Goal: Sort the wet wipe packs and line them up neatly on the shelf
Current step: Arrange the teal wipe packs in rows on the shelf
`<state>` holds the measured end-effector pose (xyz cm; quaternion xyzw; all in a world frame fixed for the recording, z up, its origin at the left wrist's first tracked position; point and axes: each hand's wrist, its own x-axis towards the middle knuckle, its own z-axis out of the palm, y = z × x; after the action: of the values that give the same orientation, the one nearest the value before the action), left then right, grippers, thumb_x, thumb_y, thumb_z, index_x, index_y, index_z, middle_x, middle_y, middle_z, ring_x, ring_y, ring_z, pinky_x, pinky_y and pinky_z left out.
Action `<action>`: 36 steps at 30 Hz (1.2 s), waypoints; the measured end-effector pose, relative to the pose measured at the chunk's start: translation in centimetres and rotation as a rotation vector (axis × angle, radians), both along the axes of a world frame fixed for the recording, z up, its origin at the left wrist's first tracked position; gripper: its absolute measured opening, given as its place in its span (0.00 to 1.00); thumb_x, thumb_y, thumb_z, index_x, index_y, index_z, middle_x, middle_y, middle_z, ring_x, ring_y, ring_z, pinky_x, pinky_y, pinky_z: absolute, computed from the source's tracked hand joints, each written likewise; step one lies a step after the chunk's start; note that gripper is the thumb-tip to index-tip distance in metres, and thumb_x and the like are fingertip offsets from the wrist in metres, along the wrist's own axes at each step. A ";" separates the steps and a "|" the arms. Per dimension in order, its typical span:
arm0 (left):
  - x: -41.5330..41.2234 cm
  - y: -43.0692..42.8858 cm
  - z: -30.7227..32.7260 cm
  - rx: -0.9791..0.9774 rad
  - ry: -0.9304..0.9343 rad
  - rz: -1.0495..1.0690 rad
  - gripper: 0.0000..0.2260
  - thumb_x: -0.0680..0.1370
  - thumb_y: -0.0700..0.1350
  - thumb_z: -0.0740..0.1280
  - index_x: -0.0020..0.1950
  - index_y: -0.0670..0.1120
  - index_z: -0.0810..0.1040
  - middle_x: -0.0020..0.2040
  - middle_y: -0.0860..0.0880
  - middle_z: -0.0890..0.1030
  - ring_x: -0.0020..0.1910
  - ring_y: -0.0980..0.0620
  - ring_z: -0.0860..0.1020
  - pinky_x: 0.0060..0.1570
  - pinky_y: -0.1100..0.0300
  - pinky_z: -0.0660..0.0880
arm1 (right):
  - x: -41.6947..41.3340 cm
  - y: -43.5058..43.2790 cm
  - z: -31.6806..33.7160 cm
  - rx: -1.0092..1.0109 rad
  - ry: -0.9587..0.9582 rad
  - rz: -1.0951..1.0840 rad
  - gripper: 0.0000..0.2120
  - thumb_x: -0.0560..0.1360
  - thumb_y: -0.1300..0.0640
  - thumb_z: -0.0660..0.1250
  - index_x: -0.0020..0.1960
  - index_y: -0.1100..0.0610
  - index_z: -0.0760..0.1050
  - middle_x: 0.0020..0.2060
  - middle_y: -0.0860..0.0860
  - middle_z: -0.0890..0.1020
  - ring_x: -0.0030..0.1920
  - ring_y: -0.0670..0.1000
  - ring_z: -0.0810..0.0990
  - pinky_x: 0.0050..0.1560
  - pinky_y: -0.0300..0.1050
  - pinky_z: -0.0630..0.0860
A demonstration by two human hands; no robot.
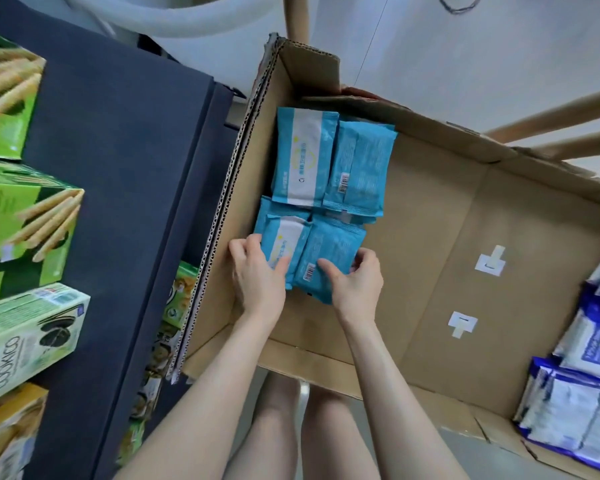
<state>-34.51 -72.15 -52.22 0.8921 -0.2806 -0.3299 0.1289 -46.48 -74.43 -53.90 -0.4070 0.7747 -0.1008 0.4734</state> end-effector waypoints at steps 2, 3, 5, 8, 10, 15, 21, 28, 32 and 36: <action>0.1 0.2 0.7 -0.031 0.058 0.018 0.16 0.74 0.41 0.70 0.59 0.39 0.71 0.57 0.43 0.73 0.51 0.48 0.71 0.42 0.68 0.59 | -0.1 0.1 0.6 0.018 -0.064 -0.019 0.14 0.69 0.54 0.75 0.49 0.59 0.75 0.46 0.55 0.80 0.45 0.55 0.78 0.48 0.49 0.76; 0.1 0.4 1.1 -0.048 0.093 0.029 0.14 0.75 0.41 0.70 0.58 0.40 0.71 0.56 0.43 0.76 0.50 0.50 0.70 0.40 0.68 0.59 | -0.2 0.1 1.1 0.024 -0.115 -0.047 0.12 0.70 0.55 0.75 0.47 0.59 0.76 0.44 0.55 0.81 0.44 0.56 0.79 0.46 0.50 0.77; 0.1 1.0 2.4 -0.078 0.160 0.068 0.11 0.76 0.43 0.69 0.54 0.44 0.70 0.53 0.45 0.79 0.50 0.50 0.72 0.35 0.65 0.61 | -0.5 0.4 2.5 -0.006 -0.179 -0.064 0.09 0.71 0.55 0.73 0.43 0.60 0.78 0.41 0.56 0.83 0.43 0.58 0.80 0.45 0.52 0.77; 0.2 2.2 5.2 -0.160 0.258 0.156 0.09 0.75 0.43 0.70 0.51 0.44 0.71 0.46 0.50 0.79 0.44 0.52 0.76 0.35 0.68 0.69 | -1.3 1.3 5.9 -0.010 -0.314 -0.081 0.06 0.74 0.54 0.70 0.44 0.56 0.78 0.40 0.50 0.83 0.42 0.51 0.81 0.40 0.44 0.77; 0.0 3.5 8.1 -0.214 0.336 0.203 0.07 0.76 0.42 0.69 0.51 0.43 0.73 0.43 0.53 0.79 0.42 0.53 0.77 0.37 0.65 0.72 | -1.9 2.2 8.9 -0.008 -0.414 -0.108 0.03 0.76 0.55 0.68 0.46 0.54 0.78 0.41 0.46 0.84 0.43 0.47 0.82 0.41 0.41 0.77; -0.7 8.1 15.4 -0.338 0.529 0.310 0.06 0.78 0.42 0.66 0.54 0.43 0.74 0.47 0.51 0.81 0.45 0.53 0.79 0.43 0.59 0.77 | -3.7 5.5 16.6 -0.033 -0.521 -0.083 0.04 0.79 0.55 0.63 0.49 0.53 0.76 0.46 0.49 0.84 0.47 0.50 0.82 0.46 0.48 0.79; -4.0 13.9 22.8 -0.457 0.686 0.396 0.01 0.80 0.42 0.62 0.51 0.46 0.73 0.48 0.48 0.81 0.47 0.51 0.80 0.47 0.54 0.78 | -5.0 10.1 24.6 -0.013 -0.676 0.037 0.08 0.82 0.55 0.58 0.54 0.54 0.75 0.49 0.48 0.81 0.47 0.44 0.80 0.43 0.36 0.76; -9.8 22.0 27.3 -0.593 0.708 0.605 0.04 0.82 0.41 0.59 0.55 0.43 0.71 0.49 0.47 0.80 0.42 0.58 0.81 0.38 0.63 0.78 | -9.1 16.3 29.7 0.176 -0.880 0.194 0.15 0.82 0.47 0.53 0.62 0.45 0.74 0.61 0.48 0.80 0.59 0.48 0.78 0.50 0.43 0.76; -13.0 27.1 29.5 -0.698 0.762 0.755 0.09 0.82 0.43 0.59 0.61 0.45 0.73 0.52 0.46 0.81 0.45 0.55 0.82 0.40 0.62 0.79 | -11.8 20.0 31.4 0.223 -0.982 0.377 0.15 0.80 0.47 0.58 0.66 0.44 0.71 0.64 0.47 0.77 0.64 0.49 0.75 0.56 0.46 0.74; -14.5 32.2 32.2 -0.798 0.701 0.847 0.05 0.81 0.45 0.60 0.53 0.50 0.76 0.46 0.49 0.83 0.43 0.55 0.82 0.40 0.60 0.78 | -12.2 22.9 33.1 0.230 -0.917 0.610 0.24 0.73 0.49 0.68 0.68 0.46 0.69 0.60 0.51 0.80 0.57 0.50 0.80 0.54 0.44 0.76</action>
<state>-49.06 -39.95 -20.00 0.6496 0.0513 -0.3917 0.6496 -58.65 -51.54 -20.78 -0.4726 0.3430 -0.0408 0.8107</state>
